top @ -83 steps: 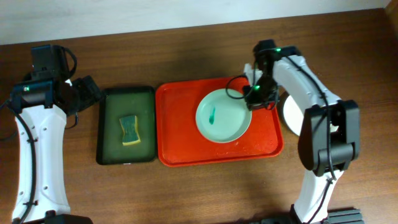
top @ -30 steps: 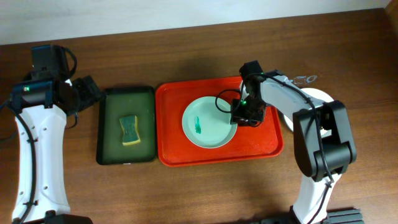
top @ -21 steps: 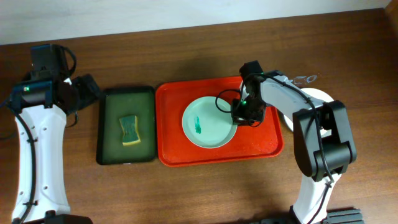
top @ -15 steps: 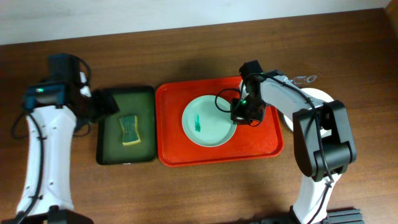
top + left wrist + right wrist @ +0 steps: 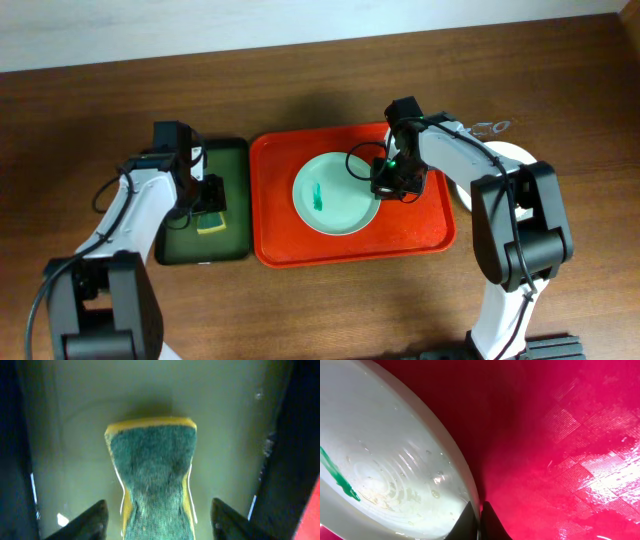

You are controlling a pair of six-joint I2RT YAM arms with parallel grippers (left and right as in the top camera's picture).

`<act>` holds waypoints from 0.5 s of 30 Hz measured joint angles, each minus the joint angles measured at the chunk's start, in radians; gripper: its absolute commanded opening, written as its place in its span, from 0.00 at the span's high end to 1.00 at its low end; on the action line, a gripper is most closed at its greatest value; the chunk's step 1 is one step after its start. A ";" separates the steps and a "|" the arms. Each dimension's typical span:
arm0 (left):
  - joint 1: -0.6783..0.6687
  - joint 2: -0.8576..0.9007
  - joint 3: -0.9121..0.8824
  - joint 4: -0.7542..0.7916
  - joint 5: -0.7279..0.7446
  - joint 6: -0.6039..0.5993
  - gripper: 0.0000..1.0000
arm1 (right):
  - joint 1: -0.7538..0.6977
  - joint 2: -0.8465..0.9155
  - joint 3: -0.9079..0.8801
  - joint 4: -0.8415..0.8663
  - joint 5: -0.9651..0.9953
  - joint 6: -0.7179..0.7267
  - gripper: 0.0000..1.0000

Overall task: Clean dirty plates on tray and stack at the side
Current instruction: 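Grasp the sponge in the green tray with left gripper and lift it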

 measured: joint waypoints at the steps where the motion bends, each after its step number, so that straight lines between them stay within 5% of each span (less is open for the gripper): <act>1: 0.000 0.010 0.000 0.010 0.000 0.003 0.42 | 0.000 0.000 0.000 0.000 0.000 0.000 0.96; 9: 0.000 0.077 0.000 0.021 0.000 0.012 0.64 | 0.000 0.000 0.000 0.000 0.001 0.000 0.96; 12: 0.000 0.079 0.000 0.021 0.000 0.013 1.00 | 0.000 0.000 0.000 0.000 0.001 0.001 0.96; 15: 0.000 0.079 0.000 0.018 0.000 0.016 1.00 | 0.000 0.000 0.001 -0.002 0.001 0.000 0.96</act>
